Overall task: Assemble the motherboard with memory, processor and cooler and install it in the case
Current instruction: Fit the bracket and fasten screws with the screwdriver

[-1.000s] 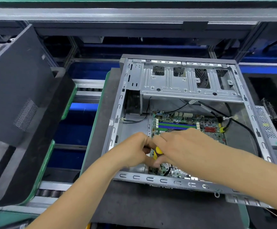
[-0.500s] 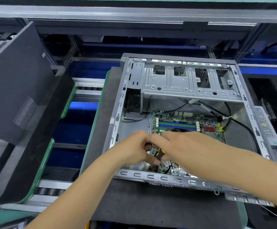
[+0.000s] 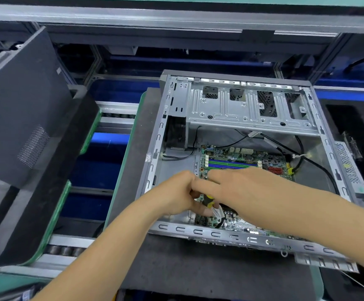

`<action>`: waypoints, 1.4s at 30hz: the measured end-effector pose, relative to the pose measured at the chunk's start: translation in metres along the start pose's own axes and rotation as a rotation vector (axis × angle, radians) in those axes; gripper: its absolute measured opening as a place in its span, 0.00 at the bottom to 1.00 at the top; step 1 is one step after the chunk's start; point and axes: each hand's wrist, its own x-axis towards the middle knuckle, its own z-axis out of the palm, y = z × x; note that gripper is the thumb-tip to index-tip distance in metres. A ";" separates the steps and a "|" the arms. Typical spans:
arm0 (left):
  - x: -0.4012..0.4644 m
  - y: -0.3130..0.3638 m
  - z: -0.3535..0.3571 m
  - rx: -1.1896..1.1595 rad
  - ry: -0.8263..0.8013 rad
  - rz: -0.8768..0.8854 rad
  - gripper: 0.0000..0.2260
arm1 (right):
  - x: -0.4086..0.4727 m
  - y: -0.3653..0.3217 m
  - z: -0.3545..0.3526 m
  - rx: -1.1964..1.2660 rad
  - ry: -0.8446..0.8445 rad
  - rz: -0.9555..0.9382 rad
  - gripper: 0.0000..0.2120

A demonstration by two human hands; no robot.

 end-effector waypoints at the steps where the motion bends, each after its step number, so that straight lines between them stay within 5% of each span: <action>1: -0.001 0.000 0.000 -0.014 -0.014 -0.005 0.22 | 0.000 0.001 -0.002 0.006 -0.010 -0.013 0.21; 7: 0.002 -0.003 0.003 -0.038 0.062 0.016 0.16 | 0.013 -0.008 -0.002 -0.168 -0.026 0.043 0.05; 10: 0.001 -0.002 0.004 -0.031 0.048 0.007 0.06 | 0.018 -0.005 0.002 -0.290 -0.008 0.134 0.21; 14: 0.002 -0.003 0.003 0.005 0.054 -0.027 0.12 | 0.005 -0.003 0.008 -0.061 0.067 0.049 0.07; 17: 0.002 -0.004 0.003 0.017 0.019 -0.045 0.11 | -0.001 -0.004 0.004 0.060 0.027 -0.084 0.20; 32: 0.001 -0.005 0.006 0.108 0.156 0.022 0.12 | 0.004 -0.020 -0.002 -0.051 0.058 0.085 0.14; 35: -0.018 0.015 0.001 -0.057 0.273 0.171 0.08 | -0.009 -0.013 -0.031 -0.068 0.241 0.086 0.06; 39: -0.067 0.047 -0.010 -0.087 0.534 0.444 0.07 | -0.020 -0.028 -0.079 0.004 0.515 0.044 0.12; 42: -0.108 0.052 -0.013 -0.039 0.613 0.483 0.08 | -0.019 -0.057 -0.095 0.117 0.590 -0.054 0.09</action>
